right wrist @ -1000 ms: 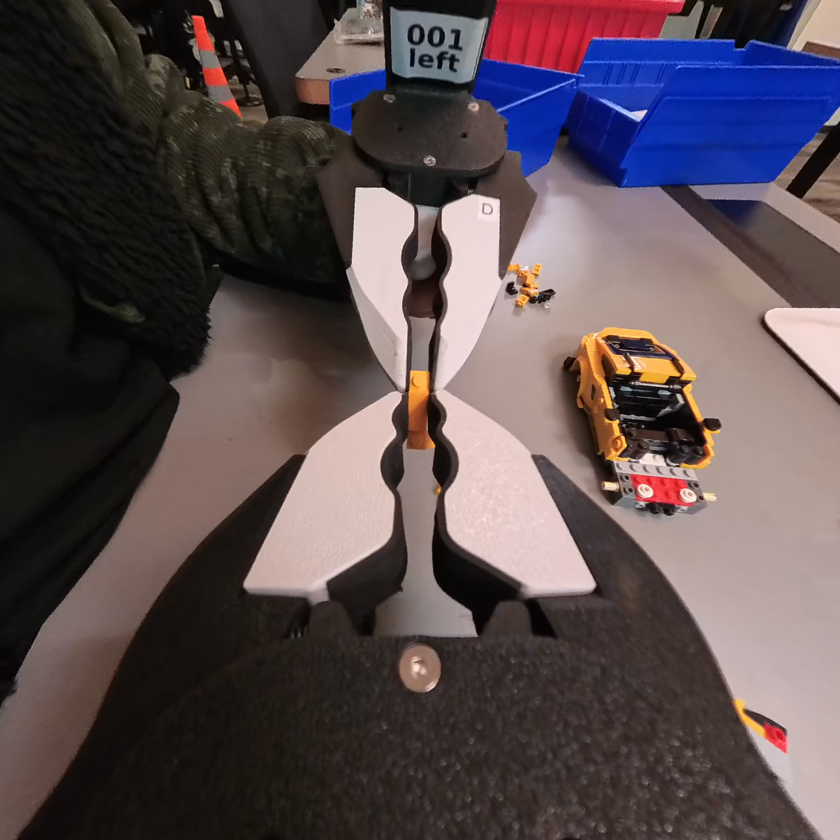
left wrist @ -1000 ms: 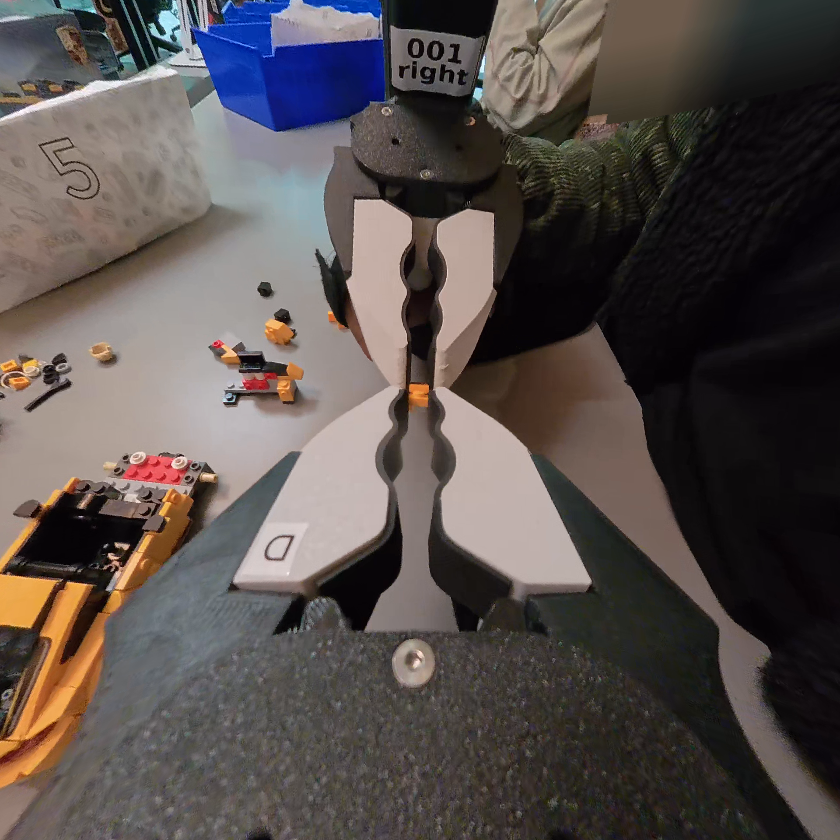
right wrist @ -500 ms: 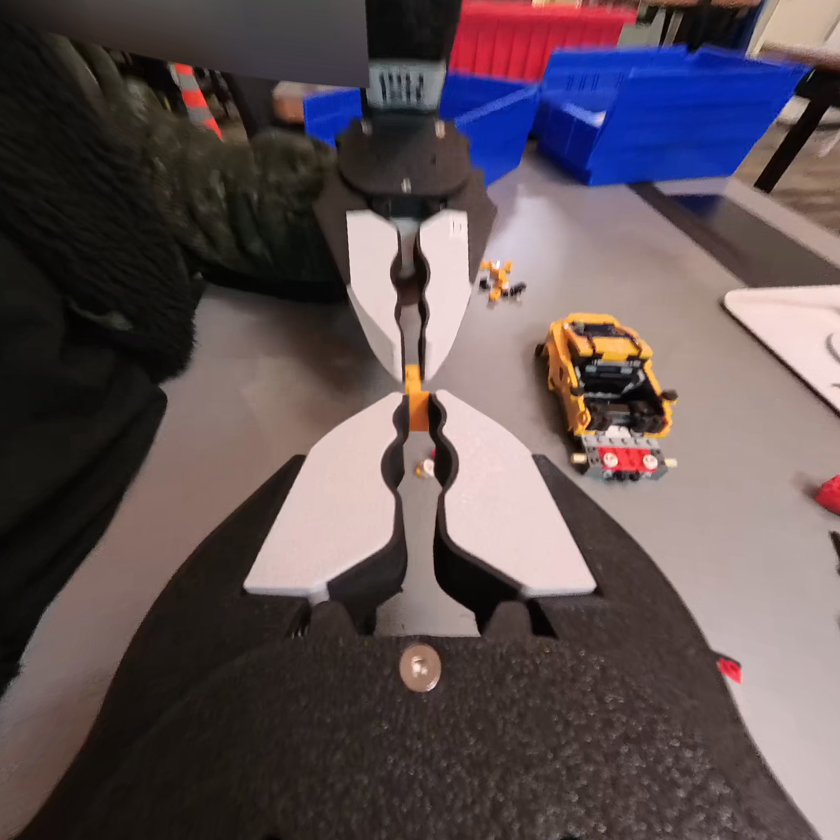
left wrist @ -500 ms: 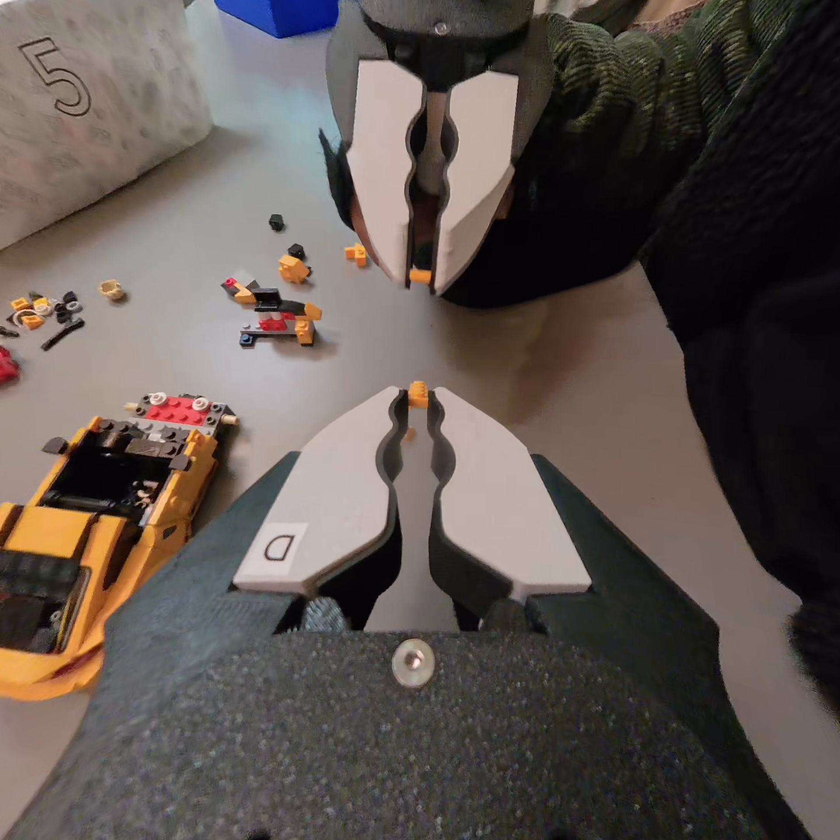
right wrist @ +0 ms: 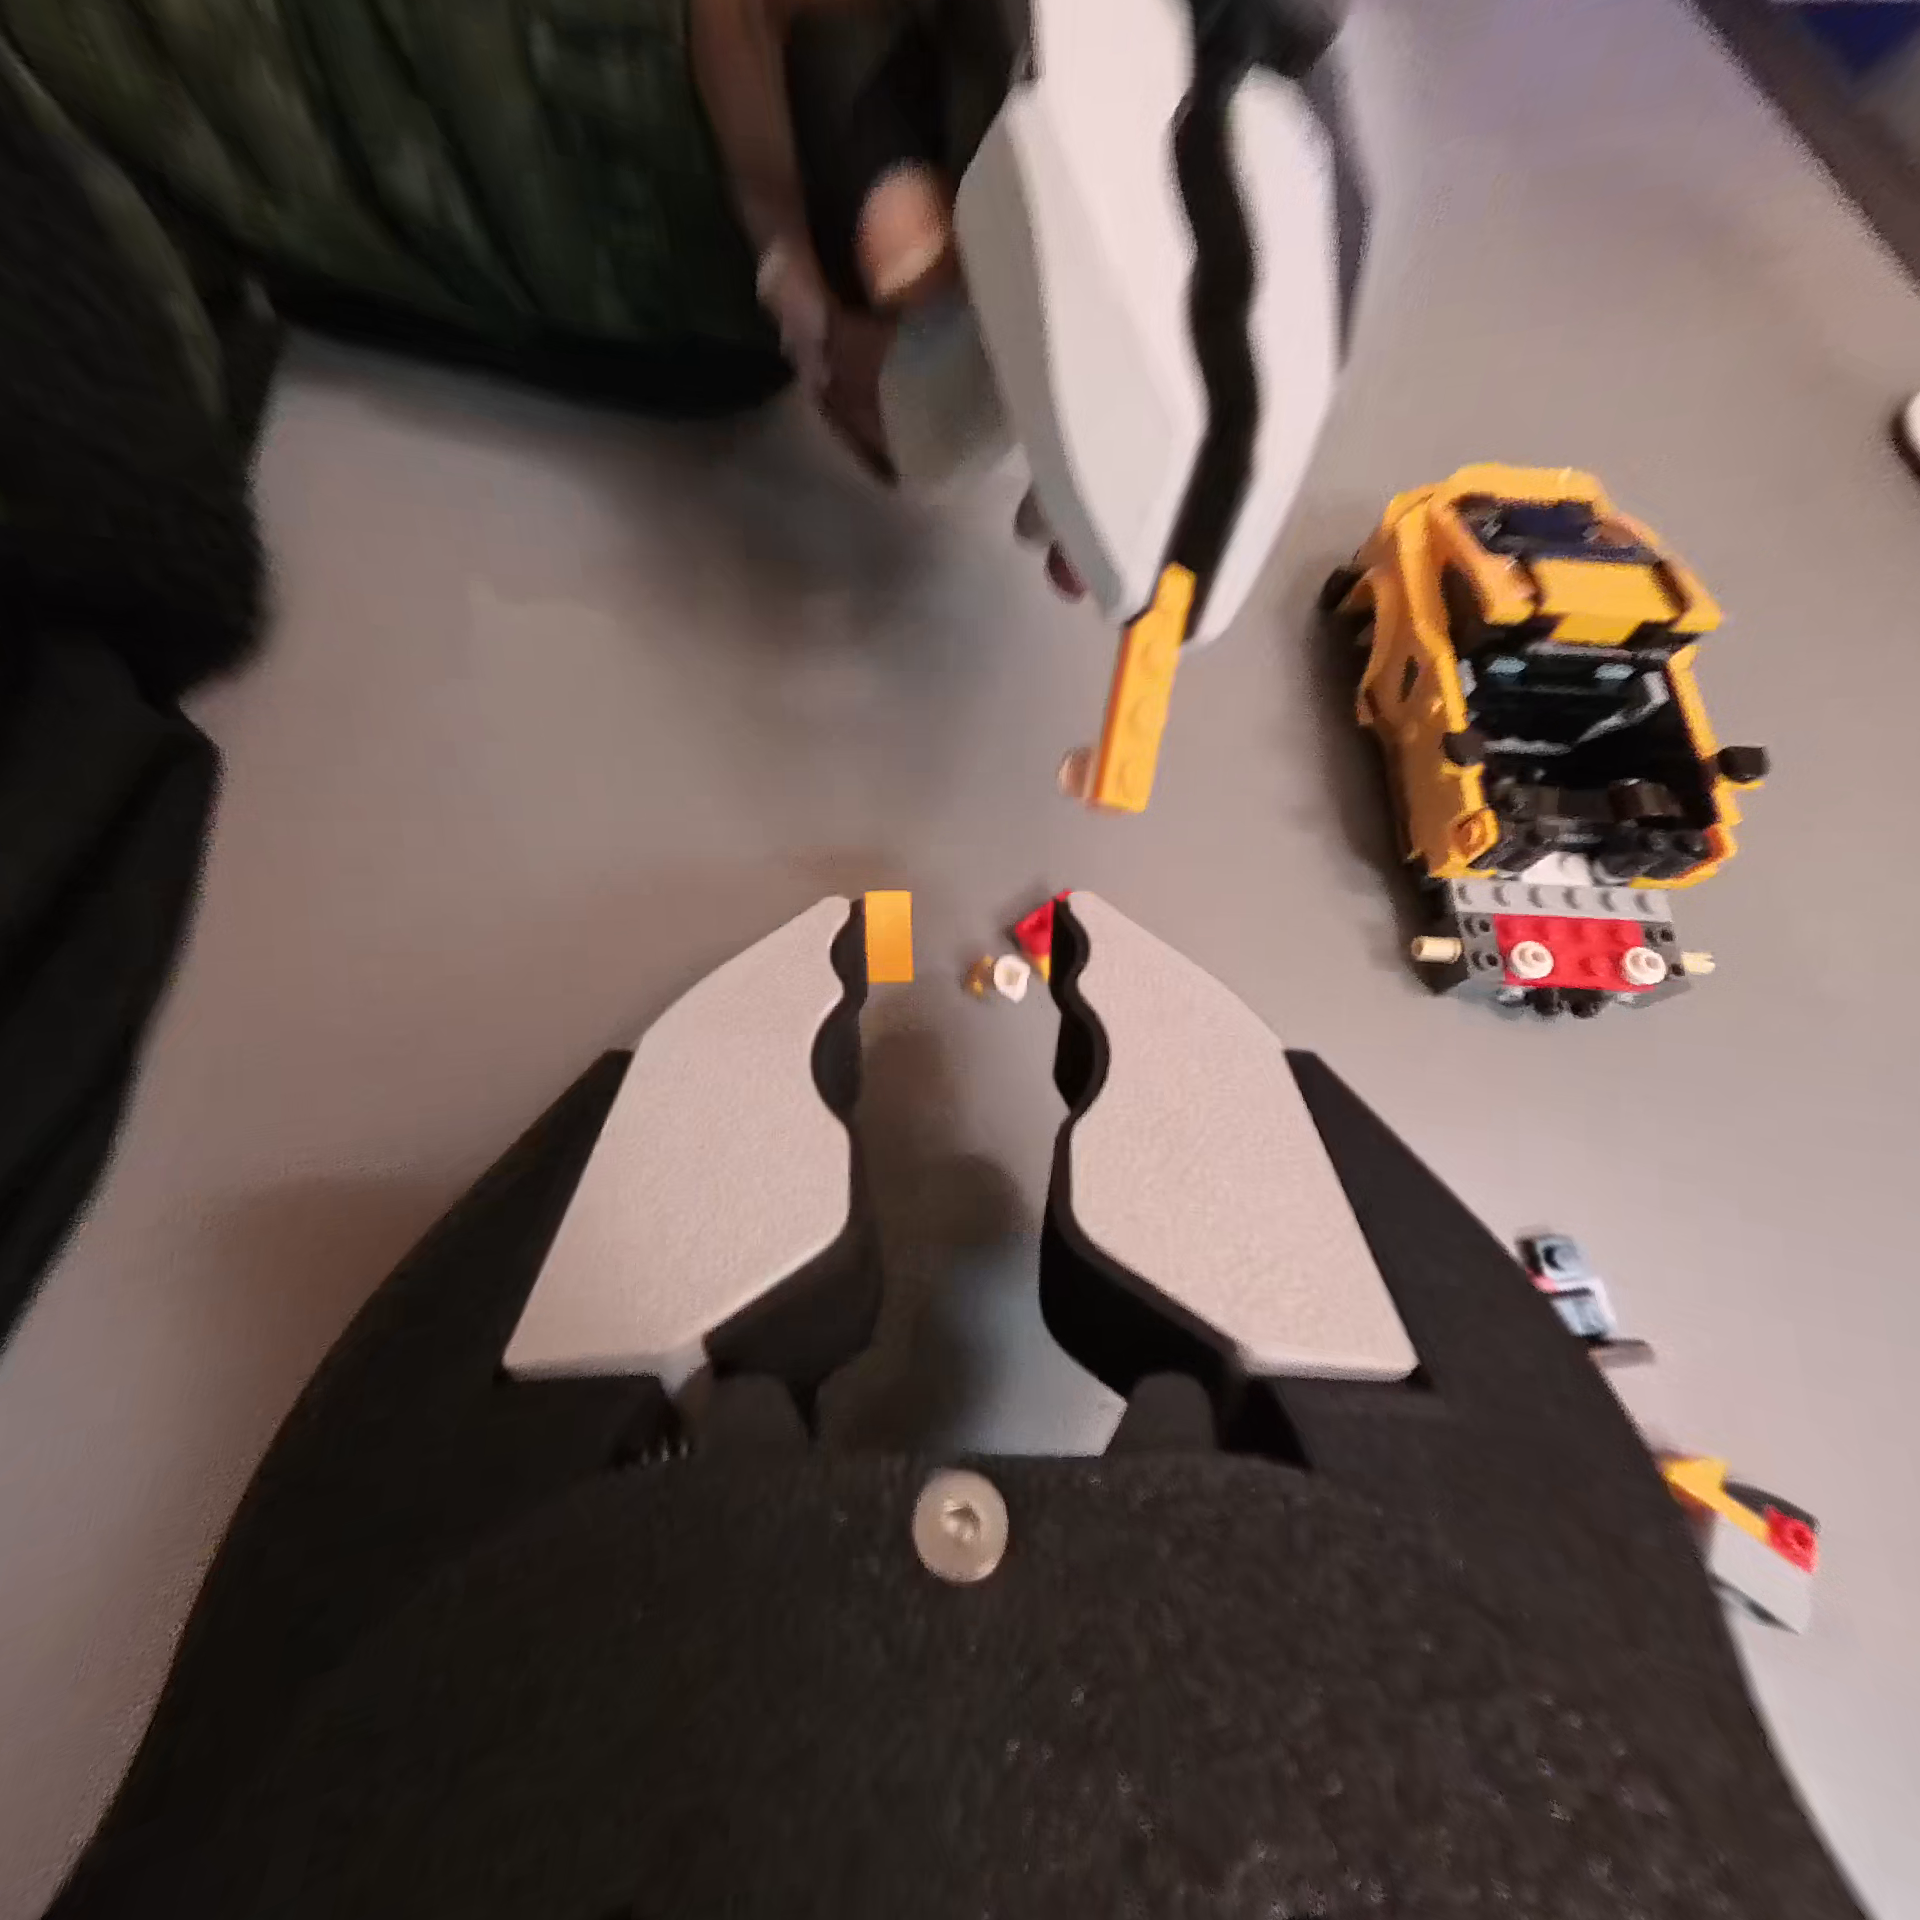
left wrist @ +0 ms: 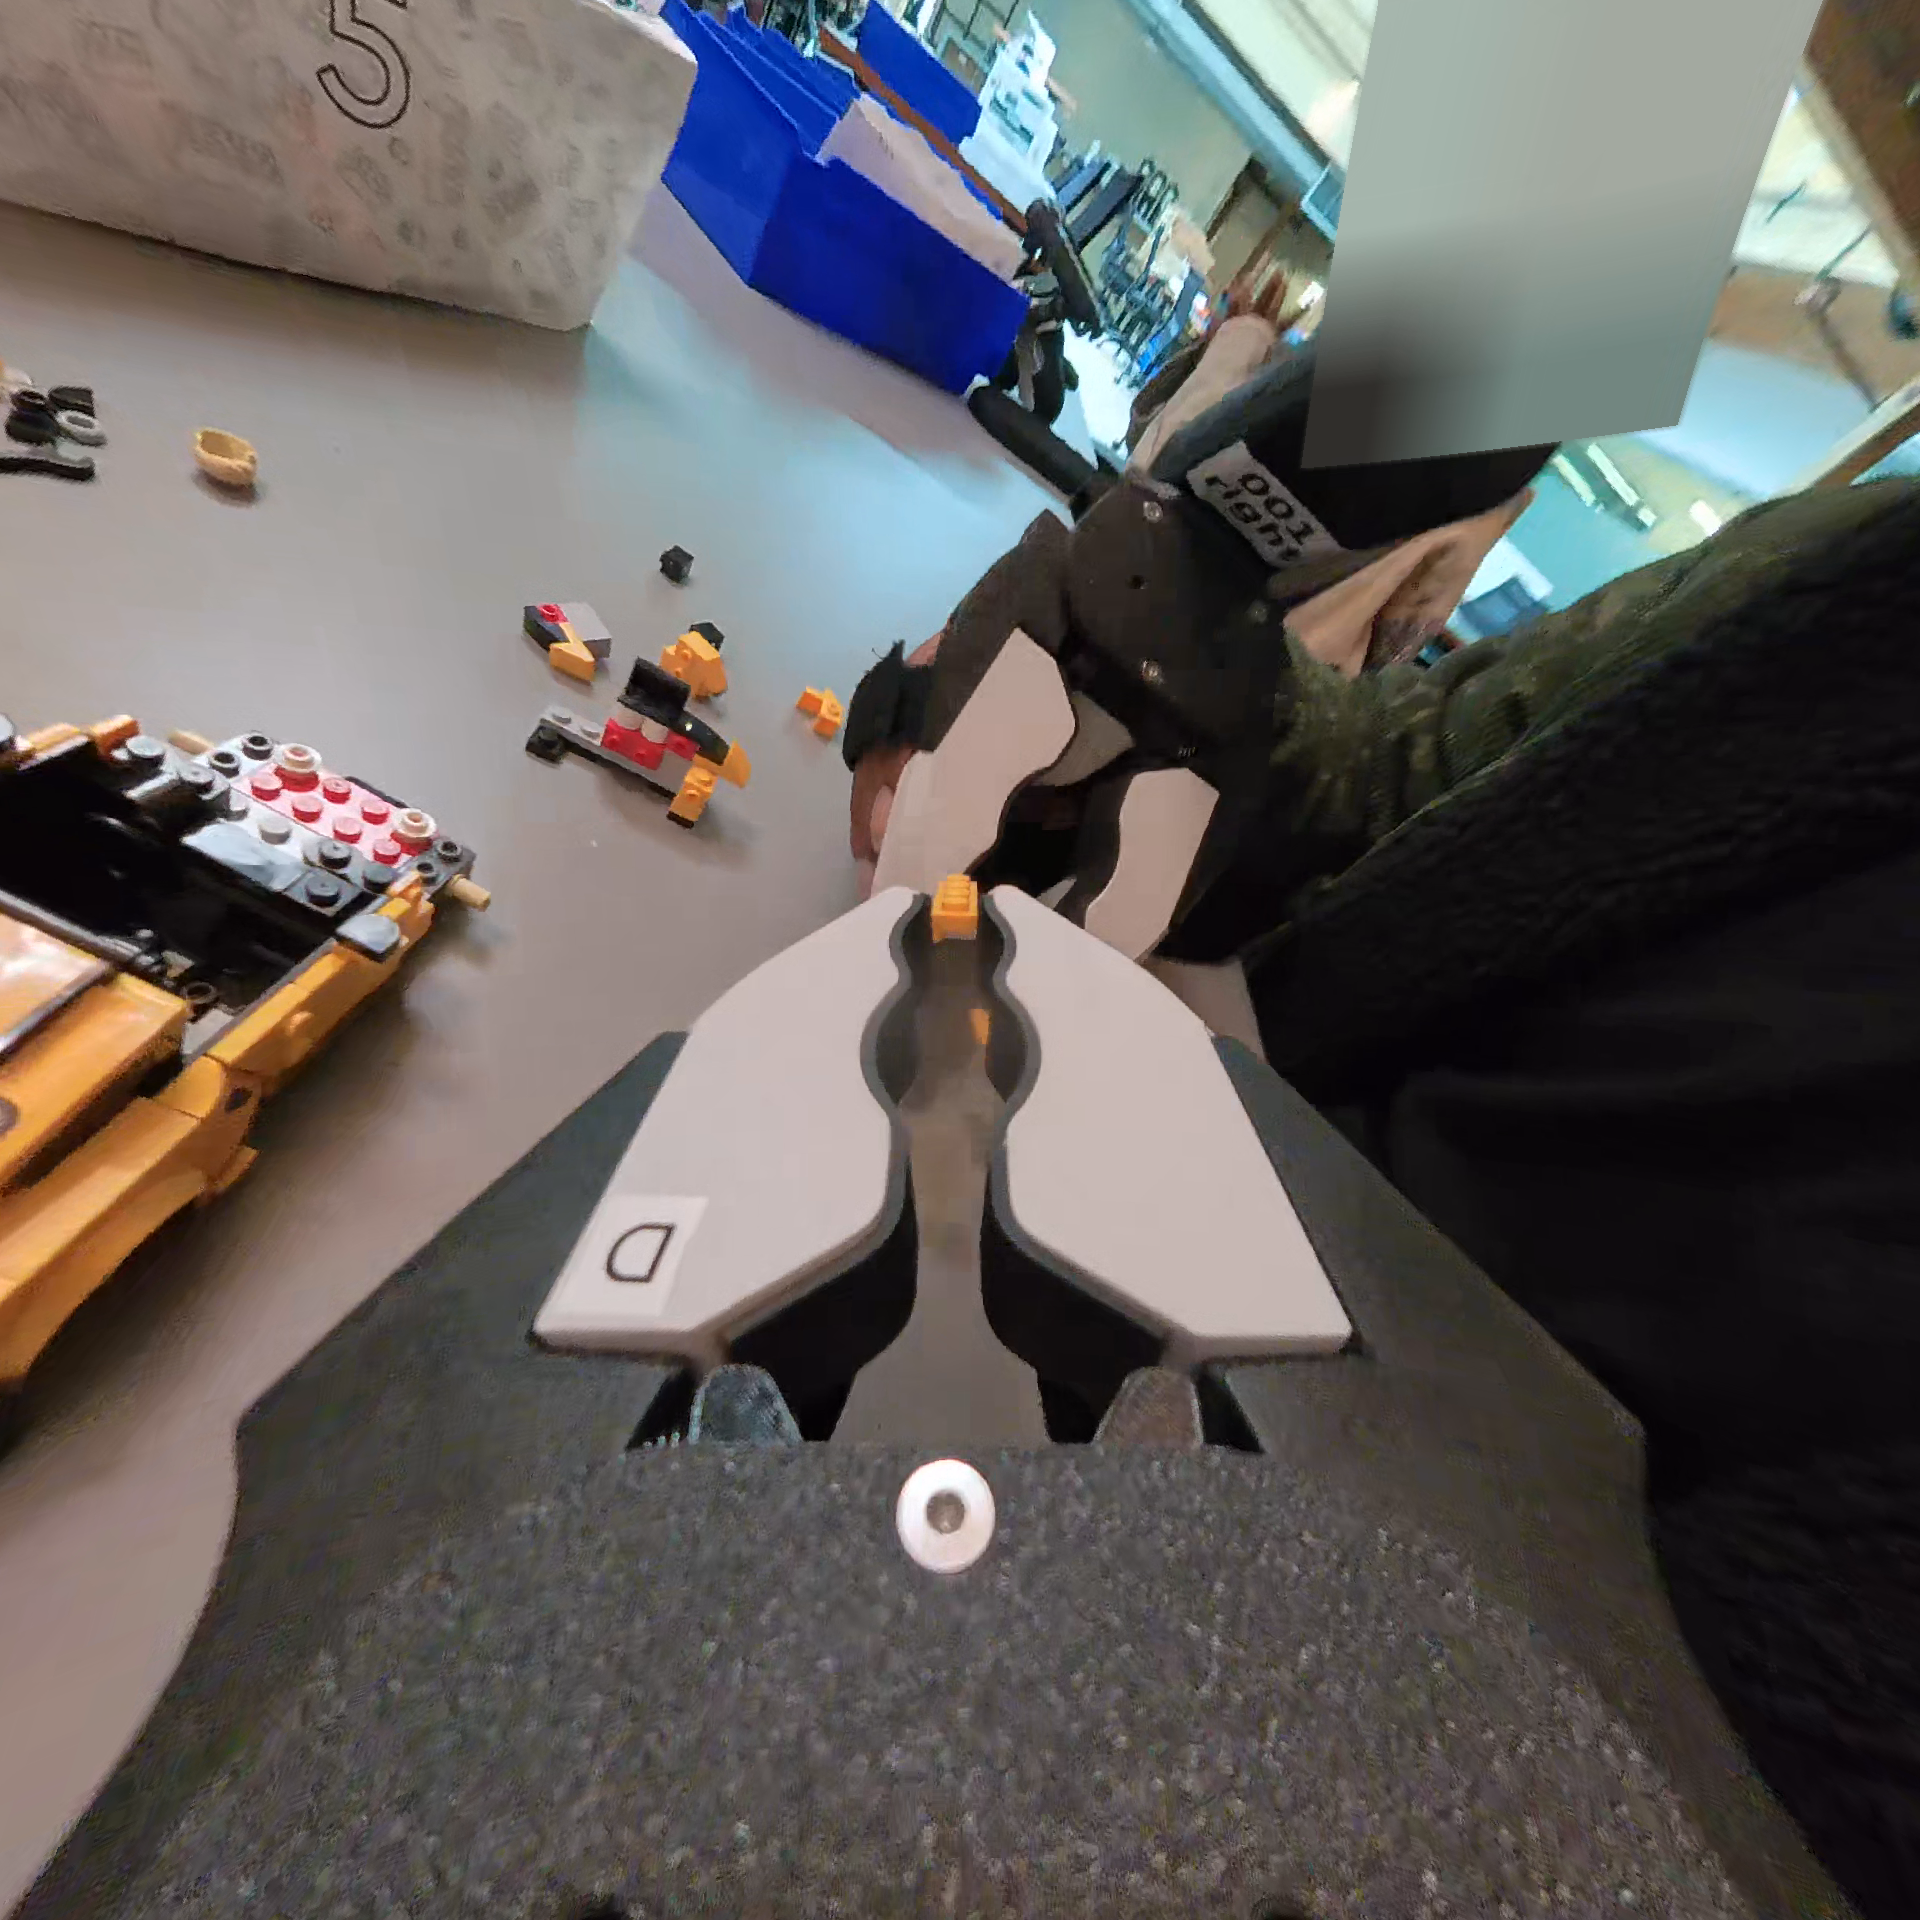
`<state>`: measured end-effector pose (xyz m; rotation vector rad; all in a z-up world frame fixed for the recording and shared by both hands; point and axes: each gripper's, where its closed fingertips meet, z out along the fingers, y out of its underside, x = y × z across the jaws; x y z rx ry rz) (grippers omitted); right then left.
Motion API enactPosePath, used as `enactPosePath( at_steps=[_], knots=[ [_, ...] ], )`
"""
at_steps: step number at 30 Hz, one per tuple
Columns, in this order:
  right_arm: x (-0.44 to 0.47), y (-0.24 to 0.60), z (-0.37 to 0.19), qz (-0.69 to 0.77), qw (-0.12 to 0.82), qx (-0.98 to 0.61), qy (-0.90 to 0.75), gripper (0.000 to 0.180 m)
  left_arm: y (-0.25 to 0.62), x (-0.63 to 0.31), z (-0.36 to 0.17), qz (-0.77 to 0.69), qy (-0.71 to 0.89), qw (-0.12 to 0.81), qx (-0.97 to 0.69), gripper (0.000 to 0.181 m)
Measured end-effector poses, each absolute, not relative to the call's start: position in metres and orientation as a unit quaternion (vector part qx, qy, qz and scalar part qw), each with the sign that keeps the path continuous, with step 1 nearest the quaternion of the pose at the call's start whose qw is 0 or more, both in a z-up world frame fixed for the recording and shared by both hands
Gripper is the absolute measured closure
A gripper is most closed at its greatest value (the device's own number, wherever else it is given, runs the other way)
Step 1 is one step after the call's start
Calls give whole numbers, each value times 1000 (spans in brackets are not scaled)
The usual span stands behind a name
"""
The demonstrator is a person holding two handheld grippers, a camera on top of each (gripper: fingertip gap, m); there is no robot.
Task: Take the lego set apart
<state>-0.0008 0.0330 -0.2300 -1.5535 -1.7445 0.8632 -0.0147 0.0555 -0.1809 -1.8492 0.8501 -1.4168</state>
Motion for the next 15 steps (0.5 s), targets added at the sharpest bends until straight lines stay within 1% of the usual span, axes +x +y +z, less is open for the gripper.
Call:
enactPosePath(
  at_steps=[1,4,6,9,11,15],
  knots=[
    [-3,34,-220,358,328,-594,-642,146,55,-14,-179,-551,317,322,-701,173],
    [-7,40,-196,433,341,-602,-579,149,53,-11,-174,-572,308,318,-690,173],
    [-7,39,-190,460,335,-602,-561,153,52,-9,-174,-571,312,320,-688,173],
    [-9,38,-188,470,333,-601,-554,158,49,-6,-171,-581,314,321,-679,173],
    [-10,40,-189,465,335,-606,-552,168,47,-5,-171,-580,320,320,-677,173],
    [-9,39,-188,471,331,-606,-548,168,47,-5,-169,-584,318,321,-675,173]
  ],
)
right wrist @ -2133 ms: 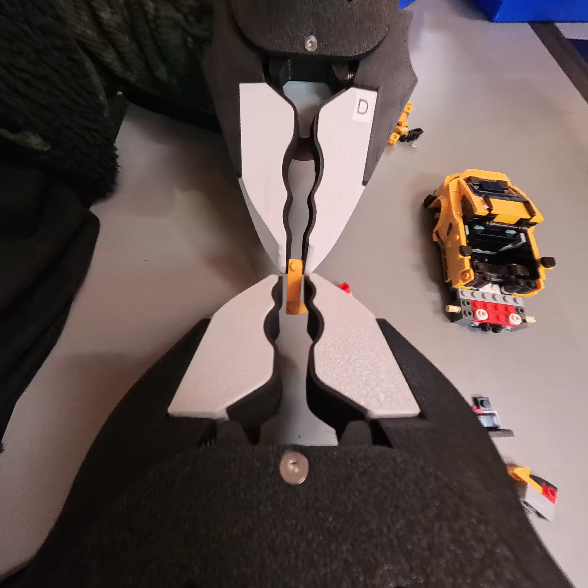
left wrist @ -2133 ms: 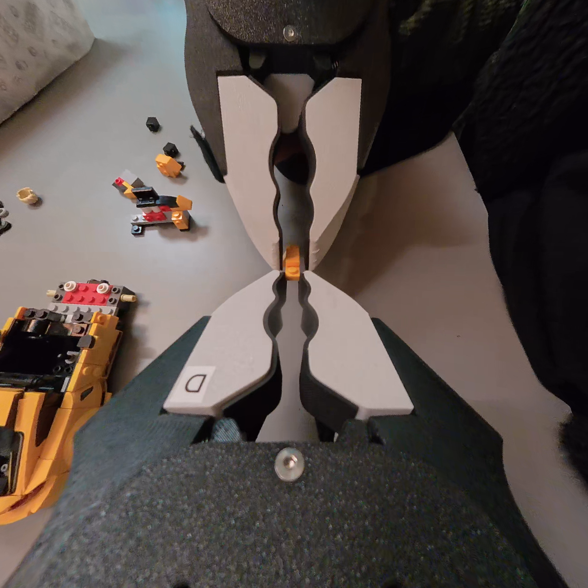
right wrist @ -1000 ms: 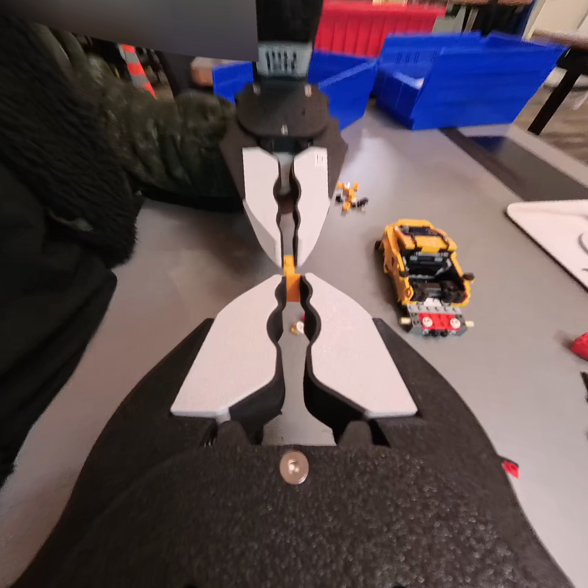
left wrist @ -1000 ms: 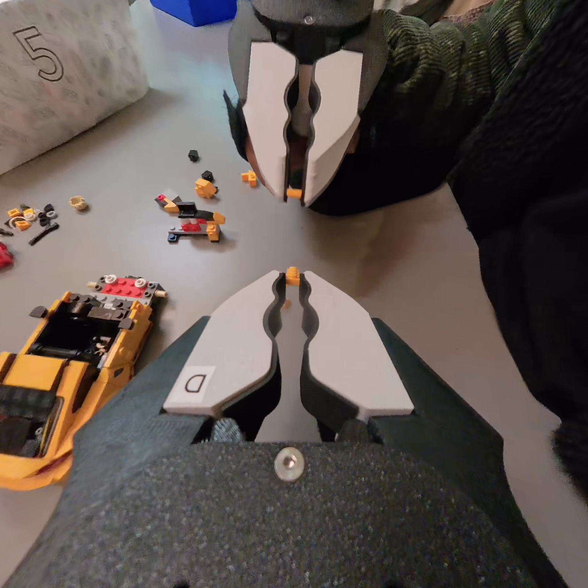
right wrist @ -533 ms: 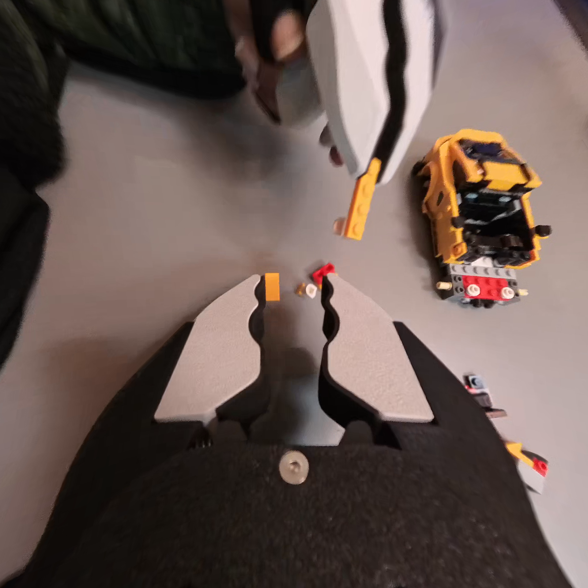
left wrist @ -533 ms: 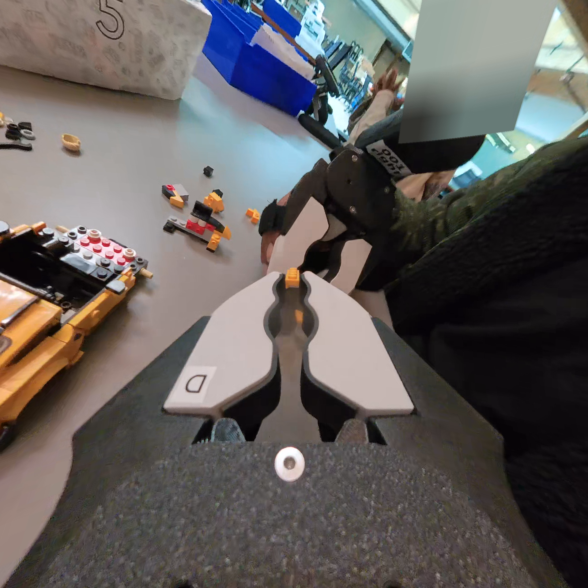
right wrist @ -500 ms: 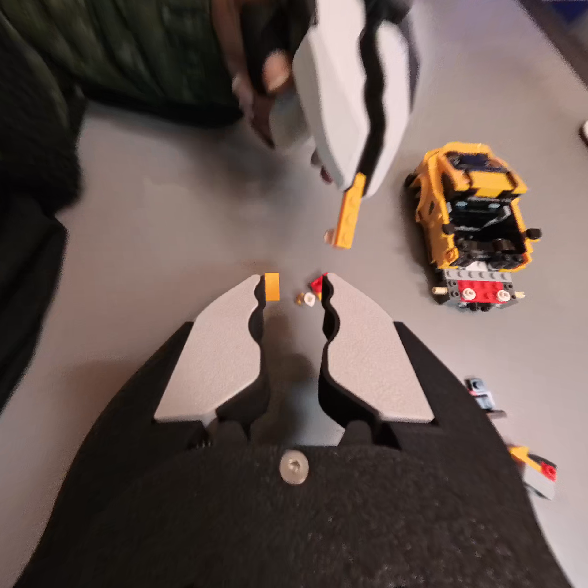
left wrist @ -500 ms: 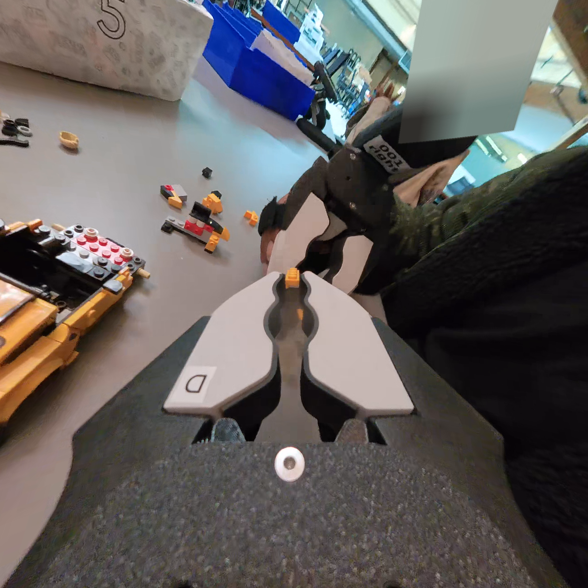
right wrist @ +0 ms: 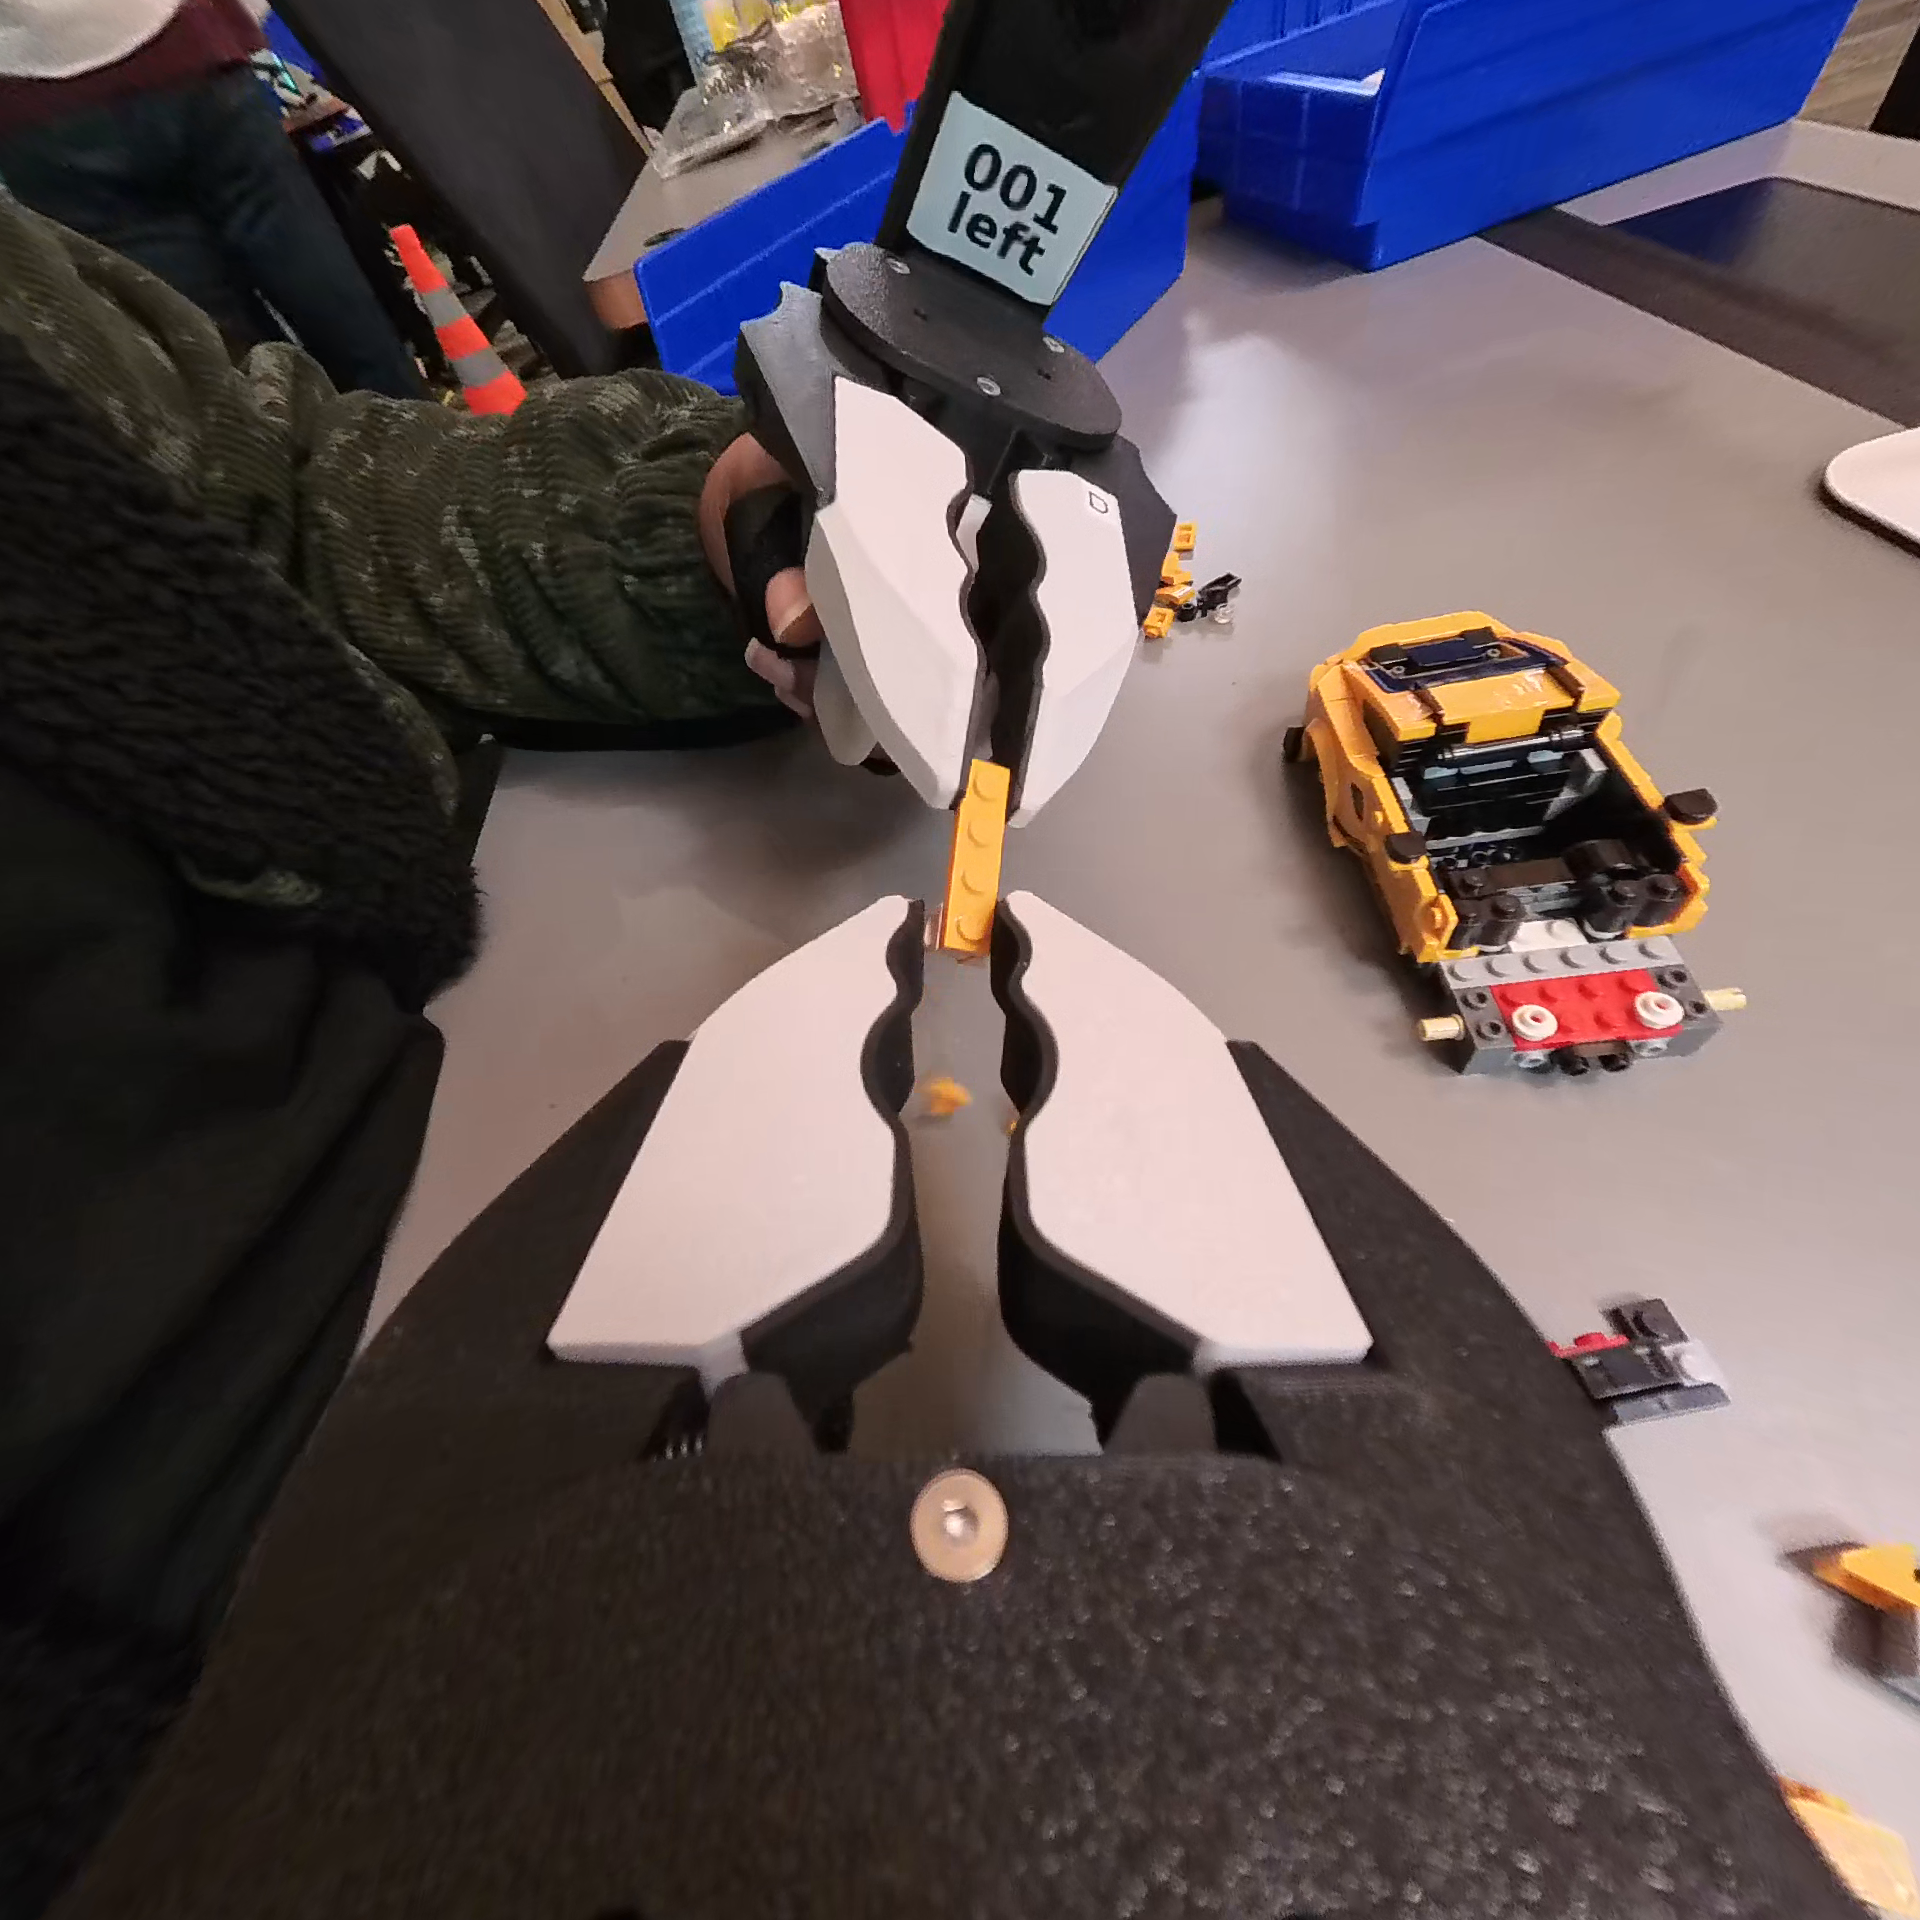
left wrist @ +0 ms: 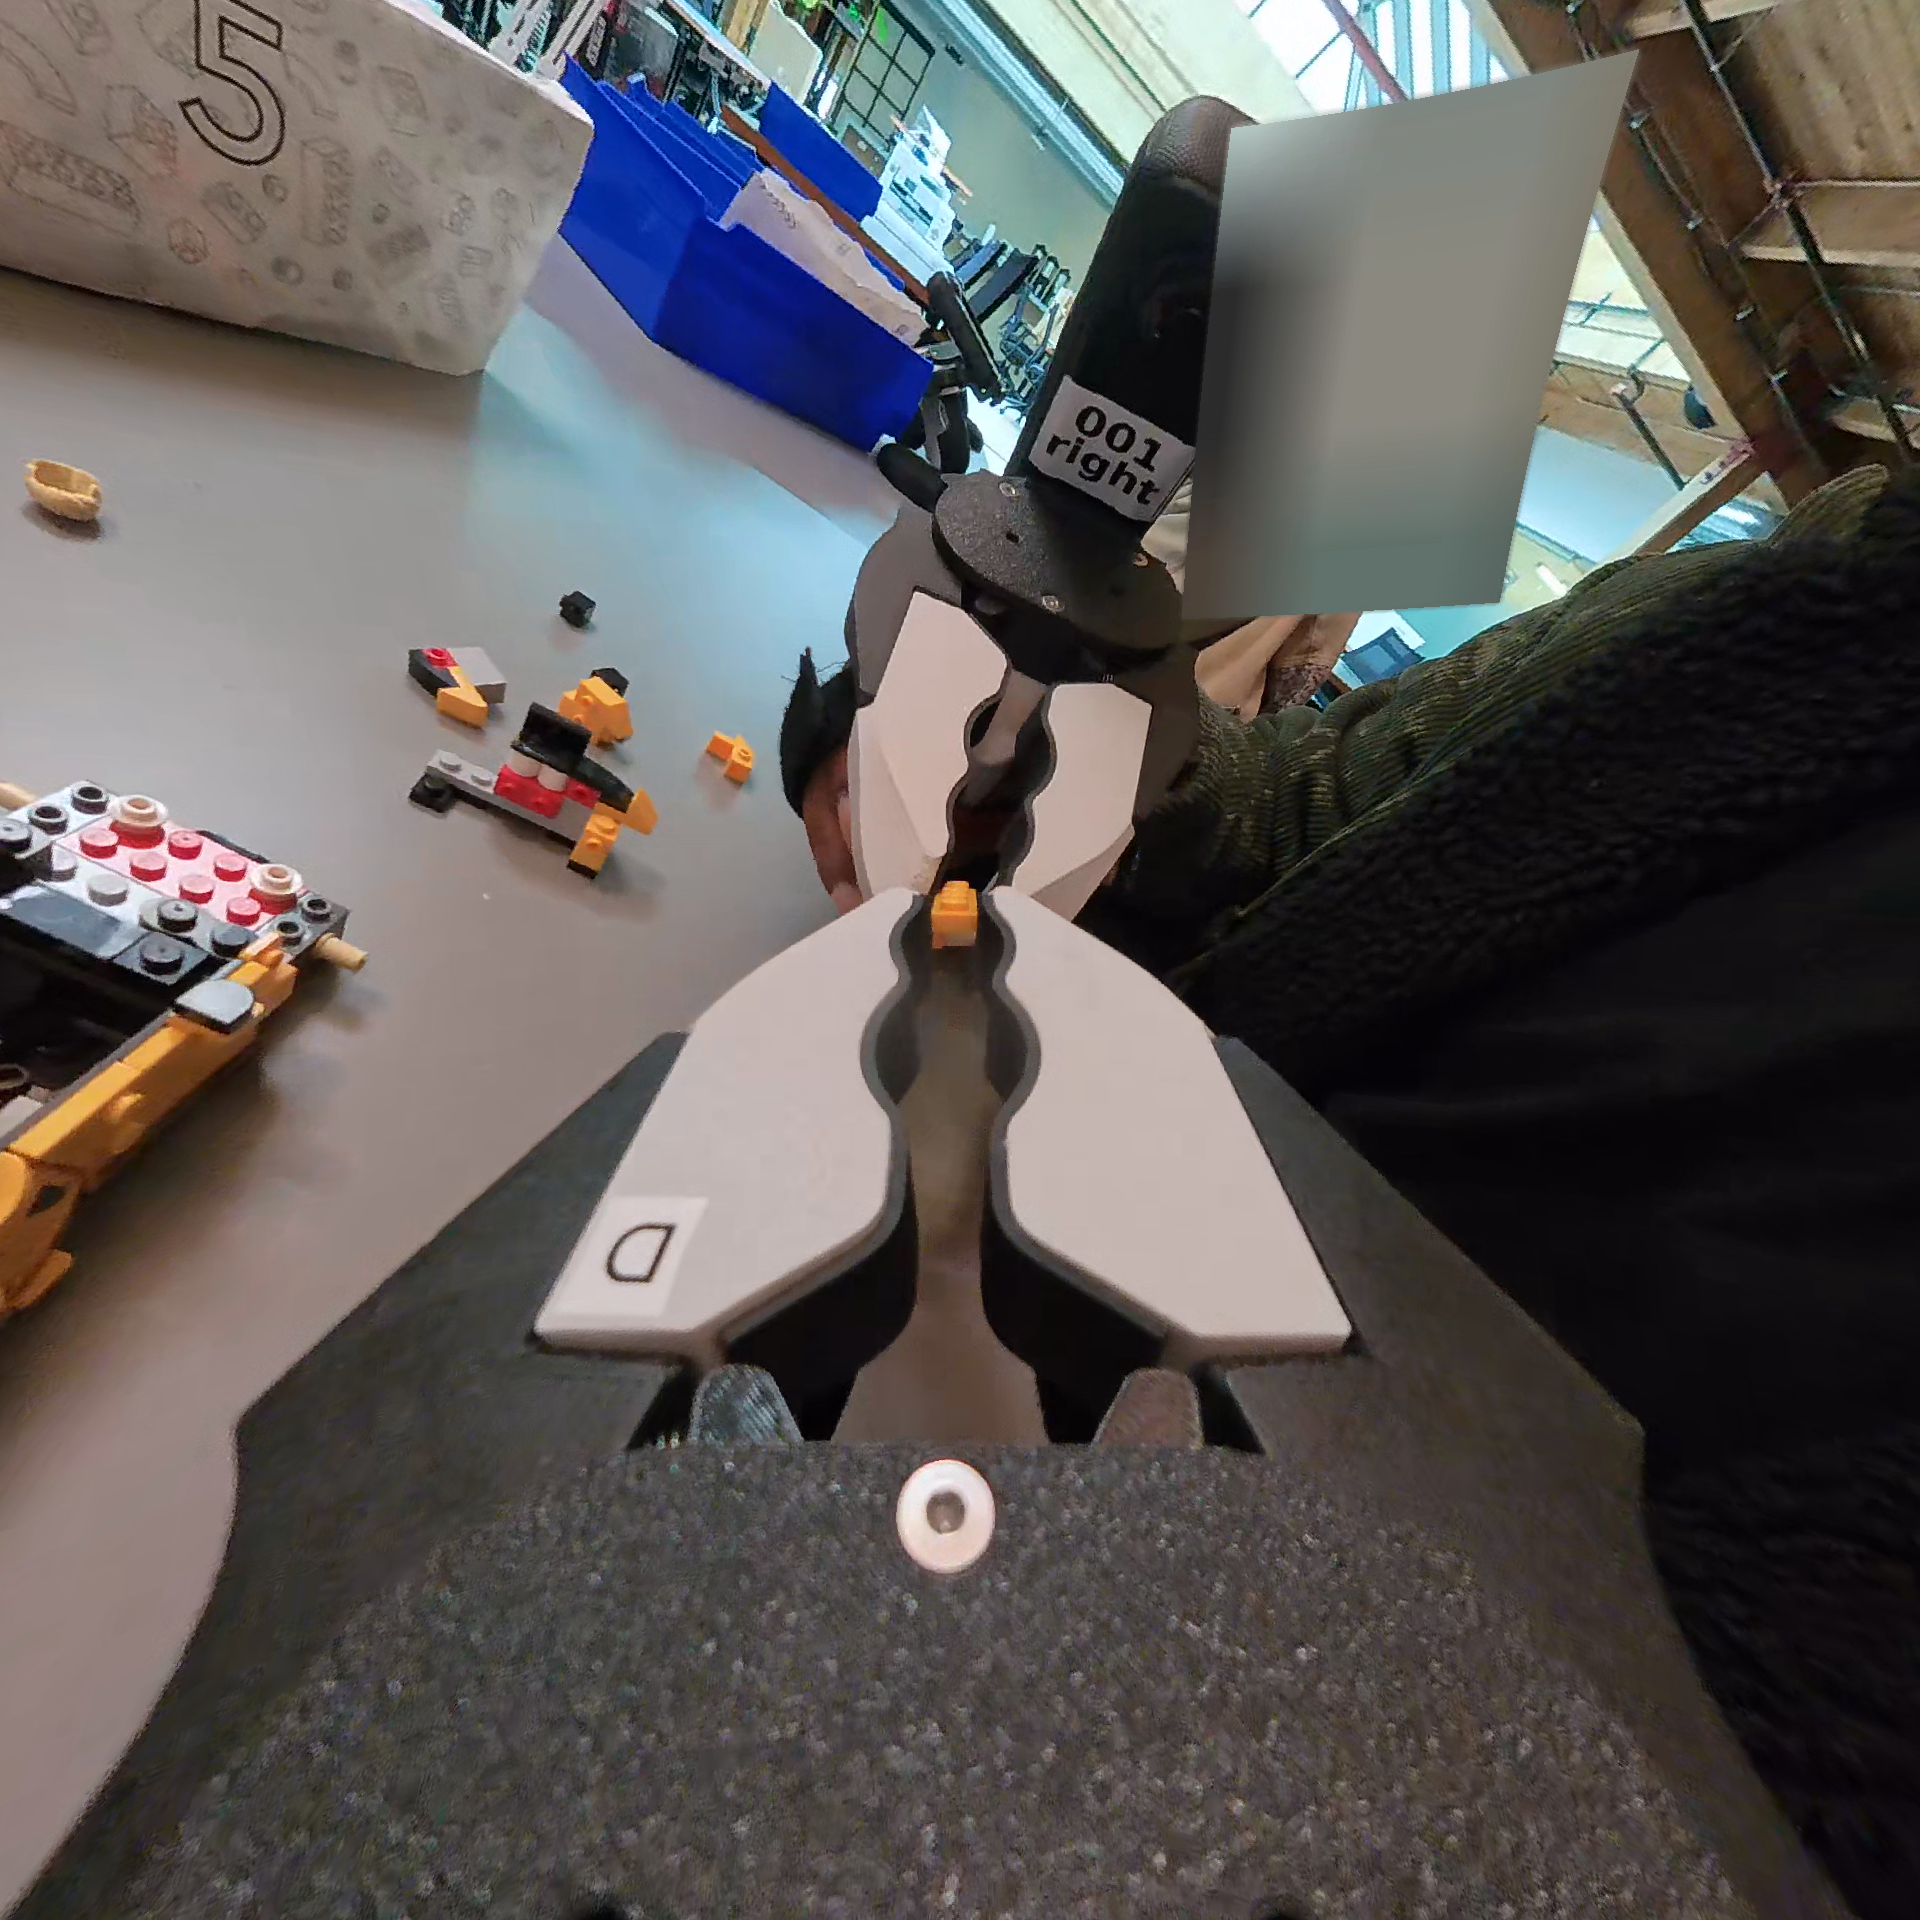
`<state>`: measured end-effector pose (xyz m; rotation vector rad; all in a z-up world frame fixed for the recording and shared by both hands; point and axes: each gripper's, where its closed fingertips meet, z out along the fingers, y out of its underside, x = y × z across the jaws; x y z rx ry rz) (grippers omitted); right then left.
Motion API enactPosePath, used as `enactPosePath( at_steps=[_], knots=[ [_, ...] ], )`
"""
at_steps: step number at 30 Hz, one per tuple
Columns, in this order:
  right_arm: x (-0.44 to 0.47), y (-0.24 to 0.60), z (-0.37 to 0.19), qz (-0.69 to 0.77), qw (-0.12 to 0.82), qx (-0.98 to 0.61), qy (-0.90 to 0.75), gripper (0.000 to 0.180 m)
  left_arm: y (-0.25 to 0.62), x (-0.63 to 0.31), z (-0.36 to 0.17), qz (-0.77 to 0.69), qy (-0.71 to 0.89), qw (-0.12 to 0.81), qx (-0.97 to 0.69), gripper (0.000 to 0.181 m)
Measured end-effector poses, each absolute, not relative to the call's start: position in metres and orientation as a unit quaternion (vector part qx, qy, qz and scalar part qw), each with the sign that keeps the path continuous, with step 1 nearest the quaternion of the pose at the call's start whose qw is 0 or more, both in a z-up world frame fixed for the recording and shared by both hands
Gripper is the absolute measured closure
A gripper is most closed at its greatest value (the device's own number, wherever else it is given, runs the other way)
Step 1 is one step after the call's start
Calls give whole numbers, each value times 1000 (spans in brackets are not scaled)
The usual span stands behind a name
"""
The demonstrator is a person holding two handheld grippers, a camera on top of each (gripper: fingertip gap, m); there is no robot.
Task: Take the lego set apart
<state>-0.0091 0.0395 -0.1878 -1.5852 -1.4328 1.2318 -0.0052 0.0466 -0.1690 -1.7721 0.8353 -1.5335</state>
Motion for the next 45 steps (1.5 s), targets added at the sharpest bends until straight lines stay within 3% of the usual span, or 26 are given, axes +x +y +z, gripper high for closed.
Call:
enactPosePath(
  at_steps=[10,12,17,19,24,28,36,41,45],
  knots=[
    [-9,35,-206,406,327,-613,-593,169,43,-1,-176,-579,323,304,-684,173],
    [-8,35,-232,335,312,-624,-634,169,34,2,-148,-649,300,297,-633,173],
    [-12,32,-215,359,347,-599,-626,168,43,-8,-158,-589,322,321,-668,173],
    [-9,33,-217,345,362,-590,-634,168,50,-22,-165,-549,342,332,-687,173],
    [-9,34,-209,340,412,-545,-647,168,40,-37,-217,-452,413,251,-750,173],
    [-10,34,-201,323,453,-515,-652,168,28,-25,-235,-443,436,210,-755,158],
    [-12,44,-186,215,555,-464,-656,168,34,-1,-175,-630,299,241,-675,161],
    [-11,56,-181,122,599,-448,-653,168,48,3,-175,-641,228,250,-689,165],
    [-11,60,-178,86,613,-442,-649,168,51,4,-174,-646,207,247,-692,158]
  ],
)
